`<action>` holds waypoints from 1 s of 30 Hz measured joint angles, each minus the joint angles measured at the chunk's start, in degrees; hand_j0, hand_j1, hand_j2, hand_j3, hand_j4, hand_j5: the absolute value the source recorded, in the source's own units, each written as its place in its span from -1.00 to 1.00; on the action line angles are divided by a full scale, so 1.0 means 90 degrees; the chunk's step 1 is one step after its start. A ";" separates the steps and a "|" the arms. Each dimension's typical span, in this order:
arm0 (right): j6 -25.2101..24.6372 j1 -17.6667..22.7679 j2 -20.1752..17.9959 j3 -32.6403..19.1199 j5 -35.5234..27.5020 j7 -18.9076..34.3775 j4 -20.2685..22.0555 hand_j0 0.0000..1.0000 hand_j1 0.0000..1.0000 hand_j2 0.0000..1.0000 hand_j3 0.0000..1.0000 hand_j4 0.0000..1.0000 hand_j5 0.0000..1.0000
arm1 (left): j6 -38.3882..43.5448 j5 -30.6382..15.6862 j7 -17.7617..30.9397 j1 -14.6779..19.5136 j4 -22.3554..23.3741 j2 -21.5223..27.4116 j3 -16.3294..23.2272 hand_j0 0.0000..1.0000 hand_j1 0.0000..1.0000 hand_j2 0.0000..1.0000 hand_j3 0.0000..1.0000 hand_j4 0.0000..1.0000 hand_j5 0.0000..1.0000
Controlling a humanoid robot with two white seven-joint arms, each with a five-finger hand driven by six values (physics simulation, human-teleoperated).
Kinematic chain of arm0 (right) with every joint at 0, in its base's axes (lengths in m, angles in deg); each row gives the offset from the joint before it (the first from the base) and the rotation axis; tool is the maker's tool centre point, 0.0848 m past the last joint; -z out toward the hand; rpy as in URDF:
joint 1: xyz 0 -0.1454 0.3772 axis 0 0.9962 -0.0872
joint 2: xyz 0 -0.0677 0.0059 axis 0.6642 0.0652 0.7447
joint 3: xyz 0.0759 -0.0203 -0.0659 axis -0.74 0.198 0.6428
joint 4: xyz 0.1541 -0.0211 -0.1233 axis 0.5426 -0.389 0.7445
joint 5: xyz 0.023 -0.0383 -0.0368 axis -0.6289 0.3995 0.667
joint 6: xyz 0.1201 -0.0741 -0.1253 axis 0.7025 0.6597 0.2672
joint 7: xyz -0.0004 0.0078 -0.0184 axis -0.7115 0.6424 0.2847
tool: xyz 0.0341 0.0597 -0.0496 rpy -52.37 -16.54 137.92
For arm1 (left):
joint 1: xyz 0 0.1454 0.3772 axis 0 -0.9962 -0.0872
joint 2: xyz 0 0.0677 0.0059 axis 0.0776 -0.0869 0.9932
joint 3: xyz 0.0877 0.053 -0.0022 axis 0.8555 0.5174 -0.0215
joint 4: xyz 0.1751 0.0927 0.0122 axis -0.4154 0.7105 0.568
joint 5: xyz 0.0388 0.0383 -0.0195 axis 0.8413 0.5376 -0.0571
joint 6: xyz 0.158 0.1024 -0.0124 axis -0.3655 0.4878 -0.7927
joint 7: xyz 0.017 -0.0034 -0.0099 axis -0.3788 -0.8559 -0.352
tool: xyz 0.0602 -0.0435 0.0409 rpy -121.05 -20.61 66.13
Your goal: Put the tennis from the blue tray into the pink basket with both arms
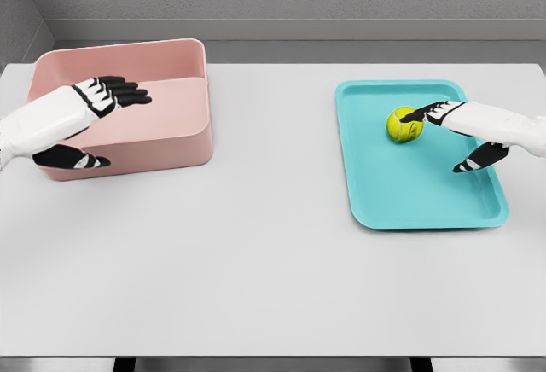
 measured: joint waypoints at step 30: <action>0.0004 -0.1260 0.2116 0.0023 0.1073 0.1017 -0.2769 1.00 1.00 1.00 1.00 1.00 1.00 | -0.0003 0.0138 0.0676 -0.0010 -0.0065 -0.0135 -0.0019 1.00 1.00 1.00 1.00 1.00 1.00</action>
